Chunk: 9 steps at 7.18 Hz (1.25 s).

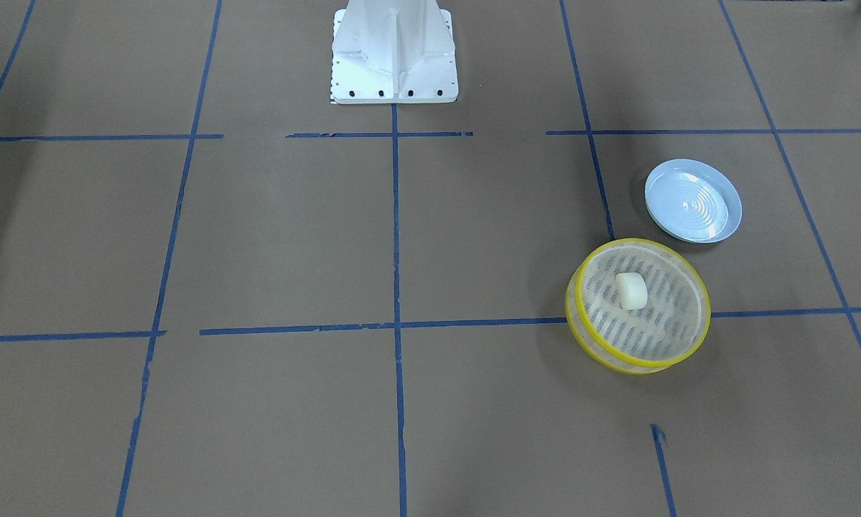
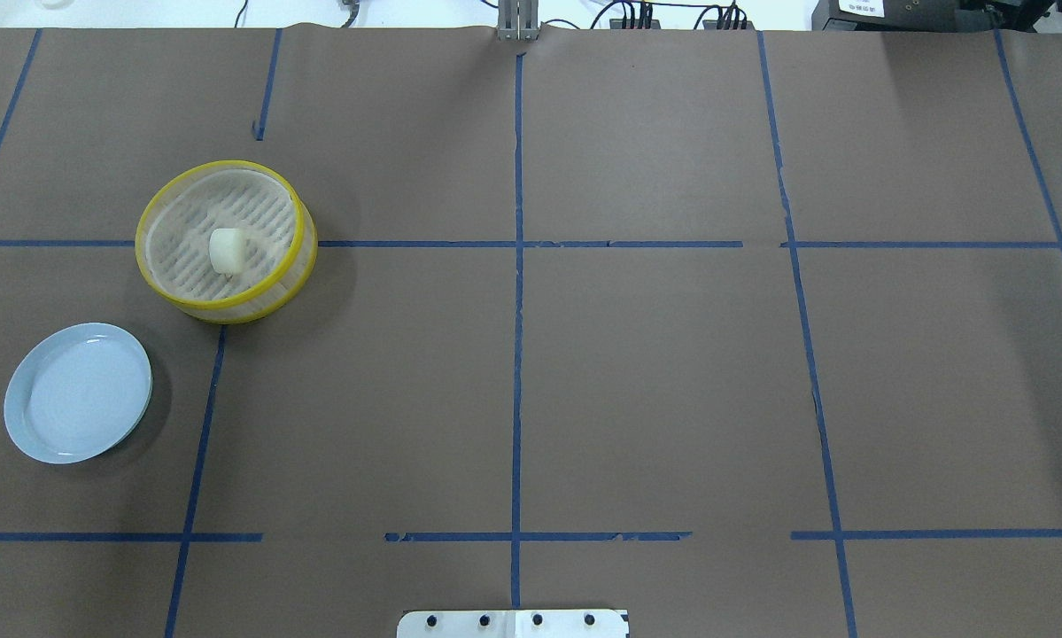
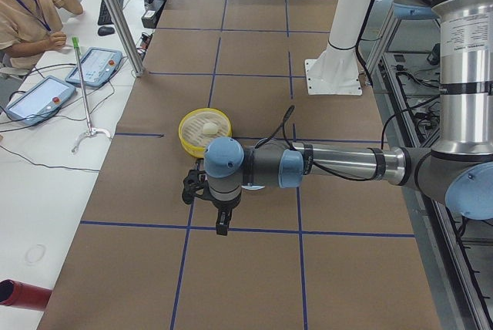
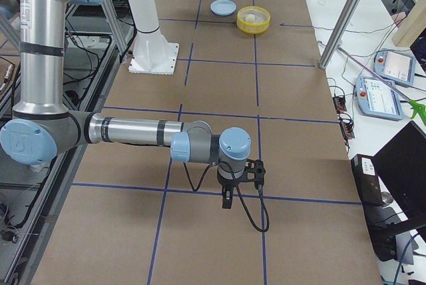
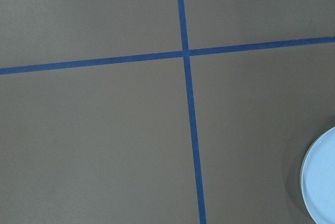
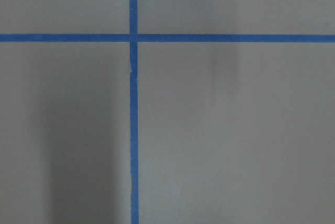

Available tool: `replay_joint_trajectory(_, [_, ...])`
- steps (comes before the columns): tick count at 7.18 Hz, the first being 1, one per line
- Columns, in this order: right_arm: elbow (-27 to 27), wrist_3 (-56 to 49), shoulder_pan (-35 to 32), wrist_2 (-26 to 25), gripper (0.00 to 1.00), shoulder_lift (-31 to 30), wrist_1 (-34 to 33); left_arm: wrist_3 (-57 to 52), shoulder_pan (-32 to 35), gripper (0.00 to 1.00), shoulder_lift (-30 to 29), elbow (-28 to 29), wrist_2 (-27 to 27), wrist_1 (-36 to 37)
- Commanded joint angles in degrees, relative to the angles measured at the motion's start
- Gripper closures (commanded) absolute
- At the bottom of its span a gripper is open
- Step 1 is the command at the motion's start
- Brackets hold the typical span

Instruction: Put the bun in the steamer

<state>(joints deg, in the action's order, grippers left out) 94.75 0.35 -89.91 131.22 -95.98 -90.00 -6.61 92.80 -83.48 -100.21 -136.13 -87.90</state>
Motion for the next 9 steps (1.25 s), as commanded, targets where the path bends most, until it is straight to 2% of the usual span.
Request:
replay_joint_trajectory(1, [0.0, 0.0, 0.0, 0.0, 0.0, 0.0, 0.0, -0.07, 0.1, 0.0, -0.02, -0.77, -0.02, 1.93])
replay_joint_trajectory(2, [0.0, 0.0, 0.0, 0.0, 0.0, 0.0, 0.0, -0.07, 0.18, 0.0, -0.37, -1.13, 0.07, 3.95])
replay_joint_trajectory(9, [0.0, 0.0, 0.0, 0.0, 0.0, 0.0, 0.0, -0.16, 0.27, 0.0, 0.42, -1.13, 0.77, 3.79])
